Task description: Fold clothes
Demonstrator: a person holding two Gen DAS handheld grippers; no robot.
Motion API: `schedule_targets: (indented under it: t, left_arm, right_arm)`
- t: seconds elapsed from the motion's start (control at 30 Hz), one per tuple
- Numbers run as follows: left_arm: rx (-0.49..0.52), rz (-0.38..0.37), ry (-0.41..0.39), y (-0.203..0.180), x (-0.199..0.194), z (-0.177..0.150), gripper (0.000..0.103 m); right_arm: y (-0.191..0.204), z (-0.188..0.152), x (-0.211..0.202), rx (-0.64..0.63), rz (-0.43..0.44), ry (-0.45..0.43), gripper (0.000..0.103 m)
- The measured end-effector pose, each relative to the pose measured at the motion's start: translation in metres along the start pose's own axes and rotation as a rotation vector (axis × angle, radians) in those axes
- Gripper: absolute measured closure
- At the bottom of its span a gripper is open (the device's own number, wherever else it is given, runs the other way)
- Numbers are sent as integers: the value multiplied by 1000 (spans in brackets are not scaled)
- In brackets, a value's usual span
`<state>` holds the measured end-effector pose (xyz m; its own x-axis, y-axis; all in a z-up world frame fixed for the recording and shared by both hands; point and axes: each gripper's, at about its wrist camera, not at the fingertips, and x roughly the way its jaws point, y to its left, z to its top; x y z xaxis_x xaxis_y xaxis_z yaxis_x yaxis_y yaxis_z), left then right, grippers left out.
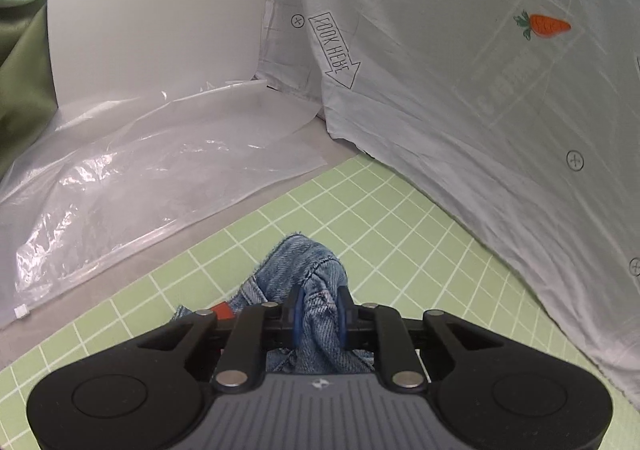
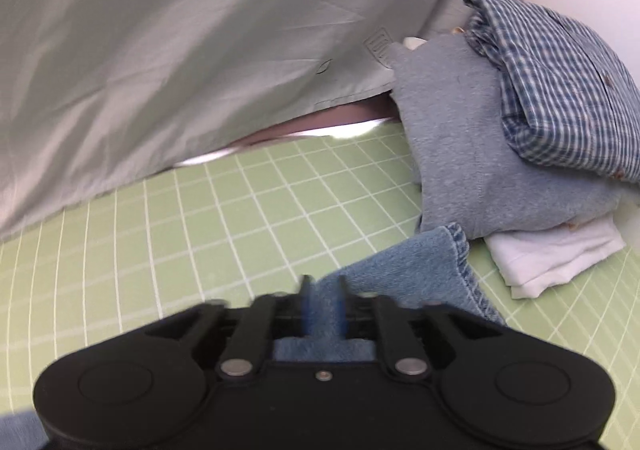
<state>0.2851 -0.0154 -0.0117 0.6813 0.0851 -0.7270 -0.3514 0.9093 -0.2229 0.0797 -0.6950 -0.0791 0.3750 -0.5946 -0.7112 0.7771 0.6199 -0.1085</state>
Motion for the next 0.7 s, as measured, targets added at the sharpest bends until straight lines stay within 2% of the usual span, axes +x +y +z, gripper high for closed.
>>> schedule_targets:
  t: [0.03,0.1,0.13,0.17,0.3,0.37,0.53,0.7]
  left_arm:
    - [6,10,-14,3,-5,-1,80]
    - [18,31,-42,8,-14,-2,66]
    - [22,41,-53,12,-18,-2,50]
    - [18,52,-58,17,-22,-4,39]
    - [8,103,-6,48,-25,-19,34]
    - [8,134,27,63,-23,-29,27]
    - [43,108,82,90,-16,-54,23]
    - [104,57,73,96,-9,-57,17]
  right_arm:
    - [1,-3,-4,-19,-4,-5,62]
    - [3,-10,-12,-50,2,-5,58]
    - [3,-14,-15,-59,2,-2,56]
    - [4,-18,-18,-65,3,4,52]
    - [7,-41,-28,-59,6,48,48]
    - [9,-53,-33,-40,17,80,47]
    - [22,-81,-49,-51,32,135,44]
    - [42,-96,-68,-110,38,148,41]
